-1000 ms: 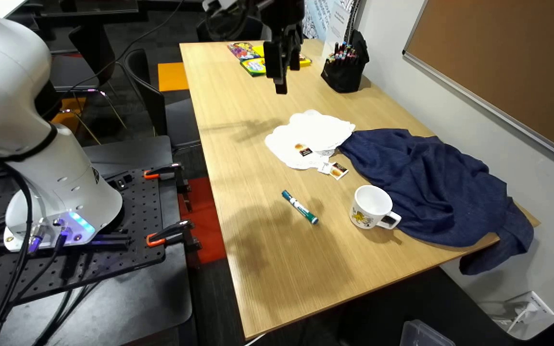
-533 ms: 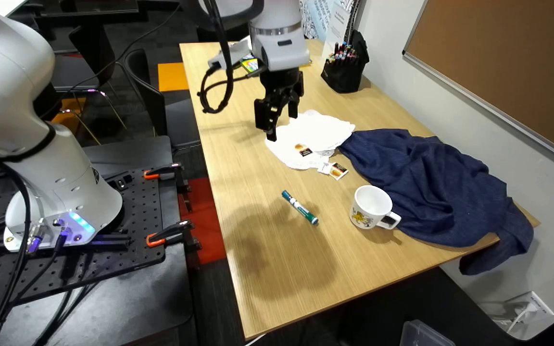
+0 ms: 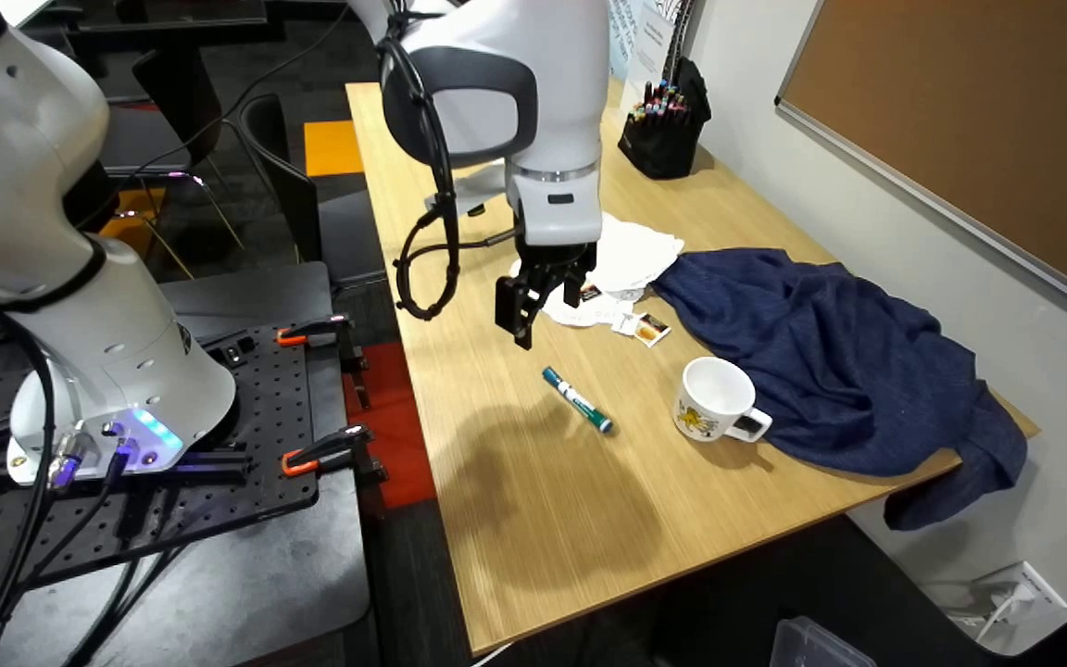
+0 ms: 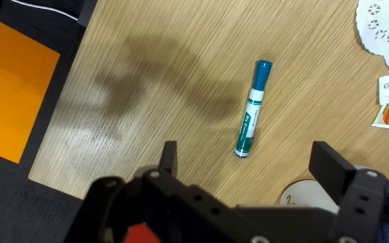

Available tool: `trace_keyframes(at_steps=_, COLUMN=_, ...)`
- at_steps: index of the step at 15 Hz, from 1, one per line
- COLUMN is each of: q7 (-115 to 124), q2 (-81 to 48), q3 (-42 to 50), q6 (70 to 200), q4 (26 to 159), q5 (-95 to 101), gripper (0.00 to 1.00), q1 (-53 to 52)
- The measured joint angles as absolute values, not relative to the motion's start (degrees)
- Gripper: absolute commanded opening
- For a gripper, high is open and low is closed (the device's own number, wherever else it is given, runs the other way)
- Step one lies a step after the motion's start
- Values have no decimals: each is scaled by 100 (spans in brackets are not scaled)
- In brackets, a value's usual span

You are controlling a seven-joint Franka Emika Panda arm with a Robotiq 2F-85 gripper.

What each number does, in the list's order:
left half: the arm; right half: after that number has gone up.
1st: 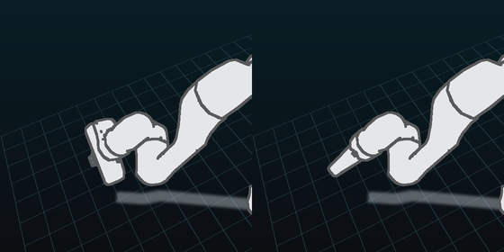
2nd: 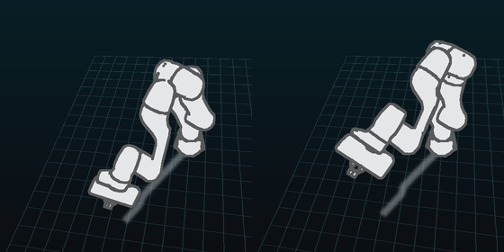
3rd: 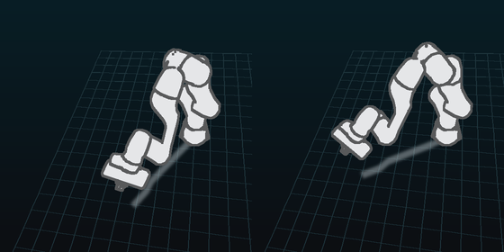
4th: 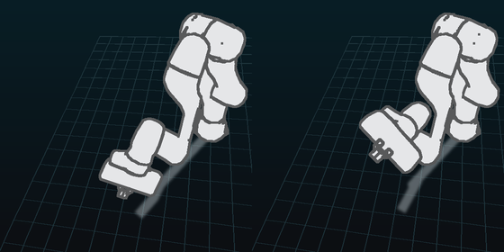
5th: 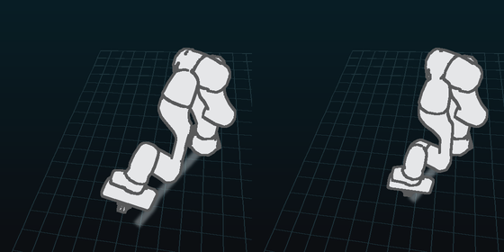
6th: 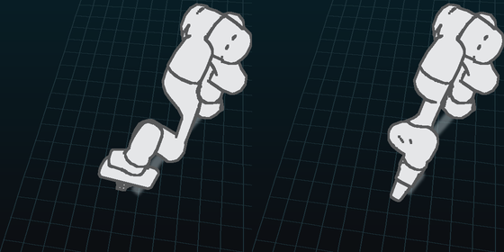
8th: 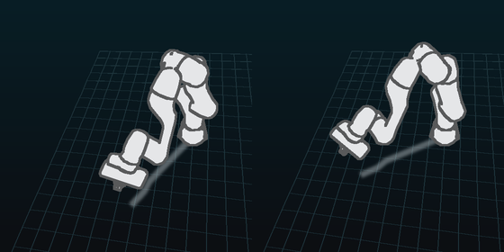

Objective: Put the marker in the cup

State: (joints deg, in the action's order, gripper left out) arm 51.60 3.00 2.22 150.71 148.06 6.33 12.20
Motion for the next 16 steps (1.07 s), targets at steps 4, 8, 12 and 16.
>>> trace_keyframes(at_steps=4, q7=5154, q2=298, q3=246, q6=15071, q4=14801, q5=633, gripper=100, q1=1166)
trace_keyframes(at_steps=8, q7=5155, q2=292, q3=271, q6=15074, q4=14800, q5=633, gripper=100, q1=1139)
trace_keyframes(at_steps=12, q7=5614, q2=109, q3=296, q6=15464, q4=14763, q5=923, gripper=100, q1=1138)
trace_keyframes(at_steps=16, q7=6014, q2=-389, q3=411, q6=15854, q4=14585, q5=1043, gripper=100, q1=1076)
